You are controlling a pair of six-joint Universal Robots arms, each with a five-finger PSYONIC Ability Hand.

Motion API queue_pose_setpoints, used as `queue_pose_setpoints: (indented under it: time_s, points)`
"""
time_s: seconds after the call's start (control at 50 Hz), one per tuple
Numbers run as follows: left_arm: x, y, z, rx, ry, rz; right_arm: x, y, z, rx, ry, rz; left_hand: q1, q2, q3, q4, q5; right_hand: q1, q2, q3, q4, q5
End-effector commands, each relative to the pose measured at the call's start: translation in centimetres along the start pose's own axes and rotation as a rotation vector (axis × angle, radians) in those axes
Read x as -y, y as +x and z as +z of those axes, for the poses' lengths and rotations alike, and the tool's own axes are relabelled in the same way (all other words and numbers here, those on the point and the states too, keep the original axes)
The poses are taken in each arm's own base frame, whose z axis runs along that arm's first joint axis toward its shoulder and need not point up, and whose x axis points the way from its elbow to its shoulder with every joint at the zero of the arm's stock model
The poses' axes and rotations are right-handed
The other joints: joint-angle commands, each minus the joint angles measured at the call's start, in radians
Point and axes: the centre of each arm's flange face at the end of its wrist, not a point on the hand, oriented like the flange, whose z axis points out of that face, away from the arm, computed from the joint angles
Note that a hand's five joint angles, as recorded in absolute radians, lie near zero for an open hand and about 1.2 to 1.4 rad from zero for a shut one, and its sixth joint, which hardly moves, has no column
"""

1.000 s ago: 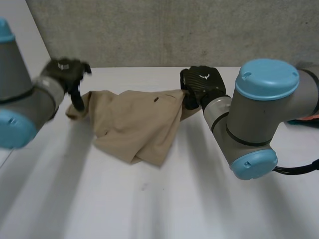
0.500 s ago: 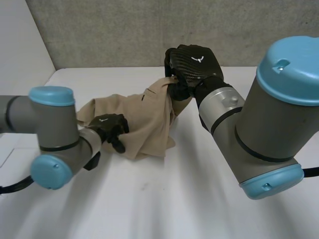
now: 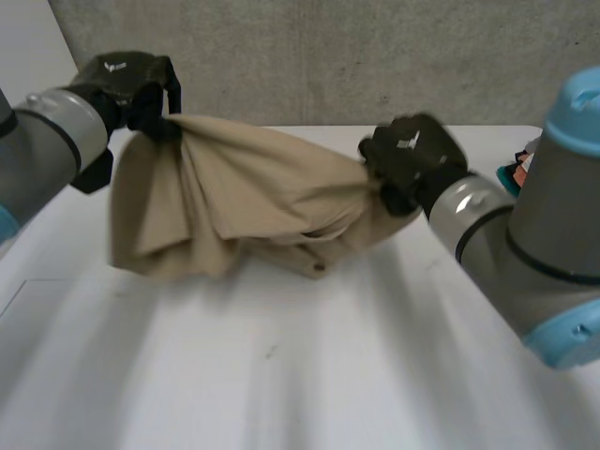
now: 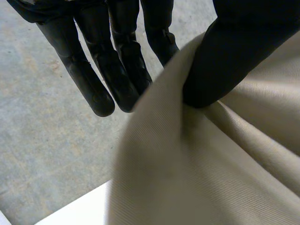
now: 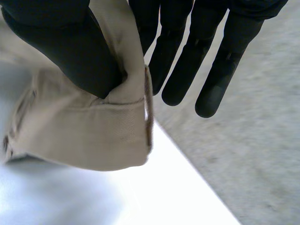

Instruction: Fold the laundry.

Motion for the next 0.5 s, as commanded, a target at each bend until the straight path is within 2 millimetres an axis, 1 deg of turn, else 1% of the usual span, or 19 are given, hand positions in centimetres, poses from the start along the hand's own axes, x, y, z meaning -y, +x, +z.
queue_pose_setpoints:
  time_s: [0.02, 0.04, 0.1, 0.12, 0.2, 0.26, 0.28, 0.34, 0.36, 0.4, 0.42, 0.48, 0.5]
  points:
    - [-5.3, 0.9, 4.6, -0.025, -0.138, 0.057, -3.1, -4.1, 0.1, 0.100, -0.045, 0.028, 0.231, 0.203, 0.208, 0.199, 0.222, 0.275, 0.225, 0.210, 0.200, 0.216]
    - [-7.3, 1.4, 5.5, -0.030, -0.189, 0.084, -4.0, -5.0, 0.7, 0.094, -0.044, 0.061, 0.231, 0.203, 0.208, 0.199, 0.222, 0.275, 0.225, 0.210, 0.200, 0.216]
    - [-10.3, 1.9, 6.6, -0.030, -0.257, 0.127, -5.4, -6.6, 1.3, 0.100, -0.058, 0.095, 0.231, 0.203, 0.208, 0.199, 0.222, 0.275, 0.225, 0.210, 0.200, 0.216]
    - [-11.7, 2.0, 7.2, -0.028, -0.285, 0.159, -6.2, -7.5, 1.8, 0.095, -0.065, 0.111, 0.080, 0.052, 0.057, 0.049, 0.071, 0.275, 0.225, 0.210, 0.200, 0.216]
    - [-12.6, 2.3, 7.4, -0.011, -0.306, 0.209, -7.3, -8.7, 2.8, 0.066, -0.079, 0.124, -0.510, -0.538, -0.533, -0.541, -0.519, 0.275, 0.225, 0.210, 0.200, 0.216]
    - [-12.1, 2.0, 7.2, 0.019, -0.297, 0.226, -7.2, -8.9, 3.2, 0.044, -0.079, 0.122, -0.655, -0.683, -0.678, -0.686, -0.664, 0.275, 0.225, 0.210, 0.200, 0.216]
    - [-11.3, 1.6, 6.9, 0.045, -0.281, 0.229, -6.9, -8.8, 3.3, 0.031, -0.076, 0.124, -0.740, -0.767, -0.762, -0.771, -0.748, 0.275, 0.225, 0.210, 0.200, 0.216]
    - [-9.7, 0.9, 6.1, 0.086, -0.257, 0.233, -6.2, -8.7, 3.4, 0.021, -0.062, 0.121, -0.814, -0.841, -0.837, -0.845, -0.822, 0.275, 0.225, 0.210, 0.200, 0.216]
    - [-8.6, 0.5, 5.3, 0.108, -0.239, 0.235, -6.1, -8.7, 3.4, 0.019, -0.059, 0.121, -0.838, -0.865, -0.860, -0.869, -0.846, 0.275, 0.225, 0.210, 0.200, 0.216]
    - [-7.6, 0.2, 4.3, 0.126, -0.224, 0.233, -5.6, -8.5, 3.4, 0.015, -0.051, 0.120, -0.855, -0.883, -0.878, -0.886, -0.864, 0.275, 0.225, 0.210, 0.200, 0.216]
    - [-6.7, -0.1, 3.2, 0.137, -0.212, 0.229, -5.2, -8.5, 3.3, 0.014, -0.043, 0.120, -0.867, -0.894, -0.889, -0.898, -0.875, 0.275, 0.225, 0.210, 0.200, 0.216]
    - [-5.8, -0.3, 1.3, 0.143, -0.201, 0.226, -4.6, -8.5, 3.2, 0.014, -0.030, 0.121, -0.870, -0.897, -0.893, -0.901, -0.878, 0.275, 0.225, 0.210, 0.200, 0.216]
    - [-5.5, -0.3, -0.1, 0.141, -0.202, 0.223, -4.4, -8.3, 3.3, 0.009, -0.025, 0.121, -0.867, -0.895, -0.890, -0.898, -0.876, 0.275, 0.225, 0.210, 0.200, 0.216]
